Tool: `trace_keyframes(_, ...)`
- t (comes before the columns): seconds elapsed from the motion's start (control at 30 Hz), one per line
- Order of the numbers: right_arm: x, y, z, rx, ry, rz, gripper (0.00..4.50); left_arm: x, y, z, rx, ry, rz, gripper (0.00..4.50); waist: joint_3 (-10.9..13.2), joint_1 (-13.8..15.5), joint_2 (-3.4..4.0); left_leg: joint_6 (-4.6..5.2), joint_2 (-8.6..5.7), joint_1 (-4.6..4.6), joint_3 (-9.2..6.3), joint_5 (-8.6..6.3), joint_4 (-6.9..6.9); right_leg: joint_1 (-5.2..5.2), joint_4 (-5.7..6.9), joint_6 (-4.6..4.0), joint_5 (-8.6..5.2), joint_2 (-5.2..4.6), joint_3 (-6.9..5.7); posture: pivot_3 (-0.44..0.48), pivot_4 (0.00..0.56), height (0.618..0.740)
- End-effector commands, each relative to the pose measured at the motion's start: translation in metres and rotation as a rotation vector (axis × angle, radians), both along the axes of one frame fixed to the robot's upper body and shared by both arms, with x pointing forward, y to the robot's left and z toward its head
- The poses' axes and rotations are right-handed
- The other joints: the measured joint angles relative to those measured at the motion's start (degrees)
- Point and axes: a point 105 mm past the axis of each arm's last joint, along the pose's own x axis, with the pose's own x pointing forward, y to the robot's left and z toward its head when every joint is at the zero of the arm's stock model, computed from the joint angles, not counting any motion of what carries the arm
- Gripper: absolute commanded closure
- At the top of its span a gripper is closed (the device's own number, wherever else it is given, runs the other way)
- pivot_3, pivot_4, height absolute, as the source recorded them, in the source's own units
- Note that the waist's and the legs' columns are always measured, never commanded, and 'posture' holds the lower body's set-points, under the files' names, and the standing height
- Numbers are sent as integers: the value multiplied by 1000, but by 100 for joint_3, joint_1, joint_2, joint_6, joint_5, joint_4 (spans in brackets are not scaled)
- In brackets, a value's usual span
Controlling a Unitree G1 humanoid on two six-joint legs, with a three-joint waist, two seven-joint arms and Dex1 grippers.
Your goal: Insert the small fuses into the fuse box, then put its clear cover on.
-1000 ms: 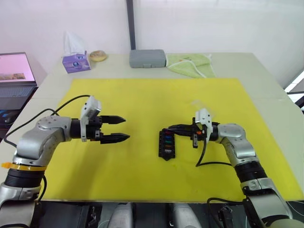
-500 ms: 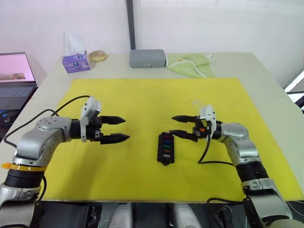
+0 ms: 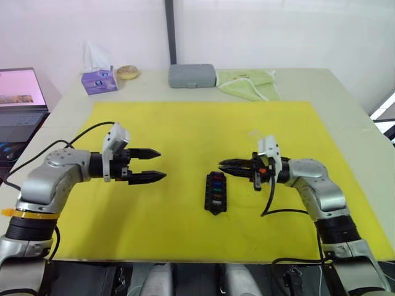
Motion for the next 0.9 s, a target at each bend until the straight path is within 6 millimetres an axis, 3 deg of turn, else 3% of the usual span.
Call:
trace_keyframes(0.03,1,1,5,-29,-47,-6,4456,0,1,6,11,-39,-9,278,0,3,0,0,0,0,0,0,0,0,0,0,0,0,0,0,150,740)
trace_keyframes(0.9,-1,0,-26,-138,38,9,4456,-4,-1,3,0,-32,-5,278,0,-2,0,0,1,0,-1,0,0,0,0,0,0,0,0,0,150,740)
